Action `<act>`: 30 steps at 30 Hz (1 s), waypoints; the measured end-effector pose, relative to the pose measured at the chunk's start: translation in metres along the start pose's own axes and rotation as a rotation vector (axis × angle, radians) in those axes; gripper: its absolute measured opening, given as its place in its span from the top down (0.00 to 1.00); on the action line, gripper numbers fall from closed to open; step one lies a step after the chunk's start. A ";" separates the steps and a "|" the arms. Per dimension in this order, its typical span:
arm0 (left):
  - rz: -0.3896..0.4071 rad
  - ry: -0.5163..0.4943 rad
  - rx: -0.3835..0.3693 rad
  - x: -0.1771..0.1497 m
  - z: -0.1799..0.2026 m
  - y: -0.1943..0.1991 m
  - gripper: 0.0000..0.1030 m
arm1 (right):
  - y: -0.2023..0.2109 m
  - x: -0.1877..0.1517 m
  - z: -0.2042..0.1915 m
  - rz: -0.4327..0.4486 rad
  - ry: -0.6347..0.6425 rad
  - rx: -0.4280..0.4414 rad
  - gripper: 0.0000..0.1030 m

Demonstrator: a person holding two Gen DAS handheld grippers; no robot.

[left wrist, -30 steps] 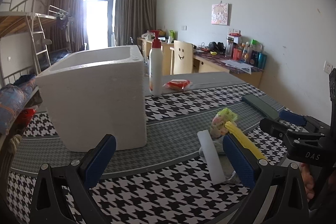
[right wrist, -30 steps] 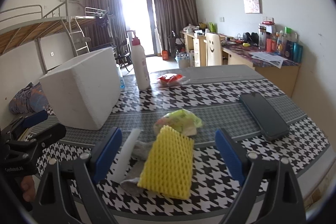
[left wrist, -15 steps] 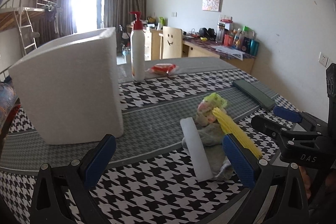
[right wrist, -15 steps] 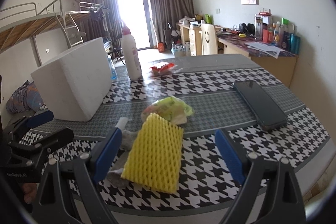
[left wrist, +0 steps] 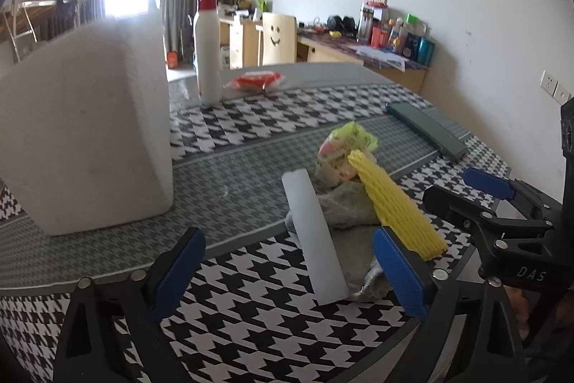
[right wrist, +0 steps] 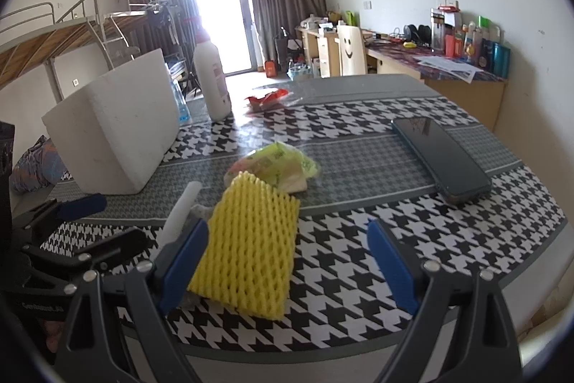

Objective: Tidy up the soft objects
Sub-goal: 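Close the left tool on the white plastic strip and lift it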

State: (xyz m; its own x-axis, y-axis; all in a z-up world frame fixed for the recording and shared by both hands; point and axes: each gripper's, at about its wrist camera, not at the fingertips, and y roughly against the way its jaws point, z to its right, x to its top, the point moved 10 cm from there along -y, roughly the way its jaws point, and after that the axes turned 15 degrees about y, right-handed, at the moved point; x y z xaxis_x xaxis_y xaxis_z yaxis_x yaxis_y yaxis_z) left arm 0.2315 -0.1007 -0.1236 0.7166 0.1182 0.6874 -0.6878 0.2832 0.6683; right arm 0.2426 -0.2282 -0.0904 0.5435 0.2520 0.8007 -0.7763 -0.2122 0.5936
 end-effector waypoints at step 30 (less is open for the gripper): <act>-0.146 0.002 -0.011 -0.021 0.007 -0.030 0.77 | -0.008 -0.012 -0.008 -0.030 -0.013 0.042 0.10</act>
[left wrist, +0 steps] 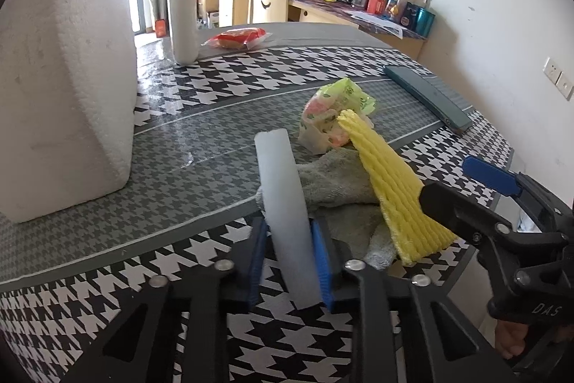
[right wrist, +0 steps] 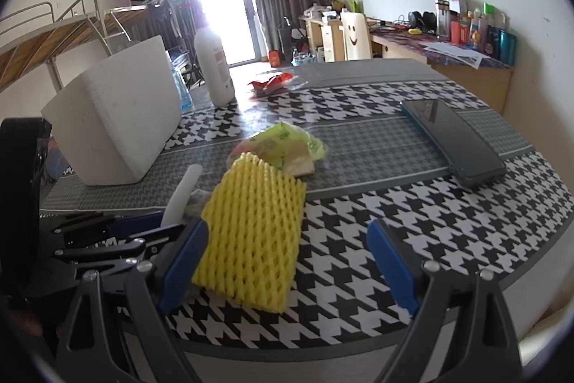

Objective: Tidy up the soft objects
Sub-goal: 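Close the left tool on the white plastic strip and lift it, then close the right tool on the yellow mesh sponge and lift it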

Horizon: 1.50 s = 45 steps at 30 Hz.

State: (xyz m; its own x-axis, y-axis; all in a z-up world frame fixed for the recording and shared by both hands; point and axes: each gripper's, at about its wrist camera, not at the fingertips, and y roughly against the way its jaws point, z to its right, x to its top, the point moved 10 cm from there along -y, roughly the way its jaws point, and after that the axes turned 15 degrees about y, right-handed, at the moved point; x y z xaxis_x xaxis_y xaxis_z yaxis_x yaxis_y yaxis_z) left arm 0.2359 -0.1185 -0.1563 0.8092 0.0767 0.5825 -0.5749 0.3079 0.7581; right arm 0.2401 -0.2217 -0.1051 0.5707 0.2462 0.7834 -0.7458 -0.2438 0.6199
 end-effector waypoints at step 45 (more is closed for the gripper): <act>0.114 -0.006 -0.043 0.006 -0.002 0.045 0.84 | 0.015 0.004 -0.006 0.000 -0.063 0.076 0.77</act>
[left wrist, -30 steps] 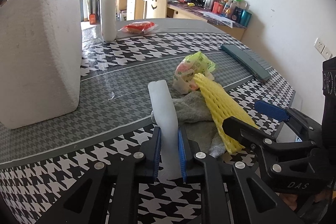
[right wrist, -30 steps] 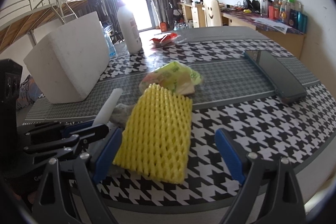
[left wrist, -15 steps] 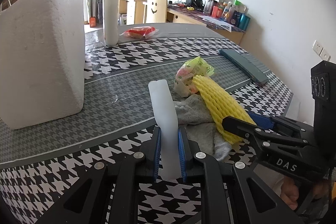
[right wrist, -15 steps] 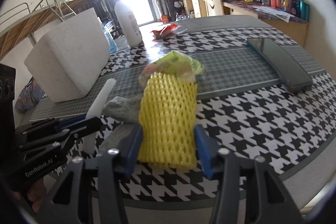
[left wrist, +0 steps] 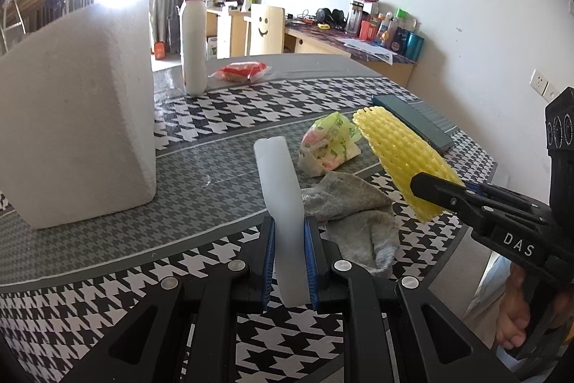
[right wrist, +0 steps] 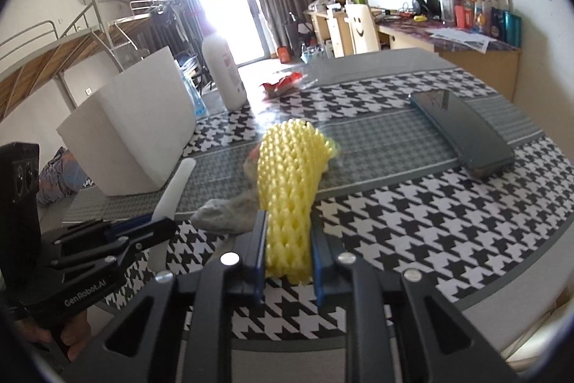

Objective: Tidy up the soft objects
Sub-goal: 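Close the right tool on the yellow mesh sponge and lift it, then carry the white strip and yellow sponge over the white foam box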

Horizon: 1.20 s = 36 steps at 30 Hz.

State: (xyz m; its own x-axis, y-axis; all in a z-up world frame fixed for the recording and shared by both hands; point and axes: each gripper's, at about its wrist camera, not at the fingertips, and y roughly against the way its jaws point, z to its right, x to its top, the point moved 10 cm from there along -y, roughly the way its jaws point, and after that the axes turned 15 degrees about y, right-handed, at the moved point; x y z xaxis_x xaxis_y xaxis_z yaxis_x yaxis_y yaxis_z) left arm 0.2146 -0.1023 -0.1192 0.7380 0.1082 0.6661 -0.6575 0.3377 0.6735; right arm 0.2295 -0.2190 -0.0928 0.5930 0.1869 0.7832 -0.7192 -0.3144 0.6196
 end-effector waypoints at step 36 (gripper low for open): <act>0.125 -0.001 0.039 0.031 -0.020 0.051 0.84 | 0.002 0.037 -0.027 0.063 0.098 0.005 0.77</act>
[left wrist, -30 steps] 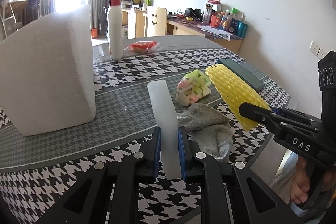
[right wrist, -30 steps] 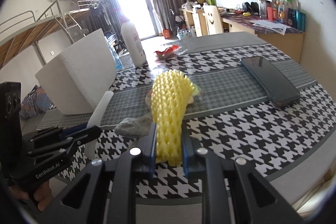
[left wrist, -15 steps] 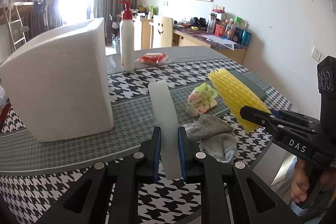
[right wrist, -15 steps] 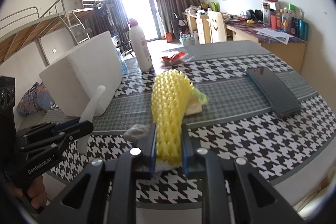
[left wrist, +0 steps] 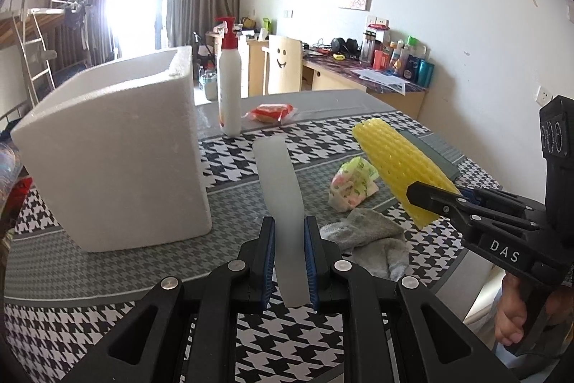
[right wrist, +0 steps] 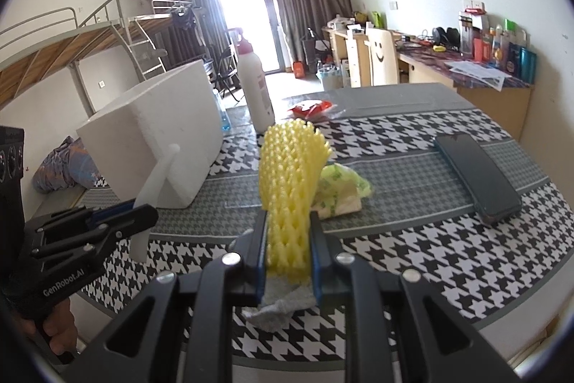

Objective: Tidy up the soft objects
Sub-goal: 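Carry the white strip and yellow sponge over the white foam box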

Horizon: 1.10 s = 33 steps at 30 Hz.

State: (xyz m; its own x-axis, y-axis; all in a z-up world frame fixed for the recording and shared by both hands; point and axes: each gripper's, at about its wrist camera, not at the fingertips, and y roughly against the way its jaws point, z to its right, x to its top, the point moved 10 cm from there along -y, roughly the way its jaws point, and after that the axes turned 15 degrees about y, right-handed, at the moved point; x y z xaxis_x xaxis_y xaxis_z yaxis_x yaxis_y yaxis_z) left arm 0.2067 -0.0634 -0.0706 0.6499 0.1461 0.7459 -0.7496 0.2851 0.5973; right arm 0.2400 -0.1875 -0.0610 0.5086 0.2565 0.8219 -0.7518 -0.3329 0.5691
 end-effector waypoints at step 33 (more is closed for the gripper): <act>0.137 -0.003 0.056 0.056 -0.014 0.028 0.84 | 0.002 0.064 -0.025 0.089 0.070 0.040 0.77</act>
State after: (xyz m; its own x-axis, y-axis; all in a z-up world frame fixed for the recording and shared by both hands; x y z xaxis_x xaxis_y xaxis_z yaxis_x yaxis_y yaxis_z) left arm 0.2236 -0.0337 -0.0166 0.5404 0.1768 0.8226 -0.8374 0.2090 0.5051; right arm 0.2609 -0.1493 -0.0074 0.4092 0.2869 0.8662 -0.7744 -0.3929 0.4959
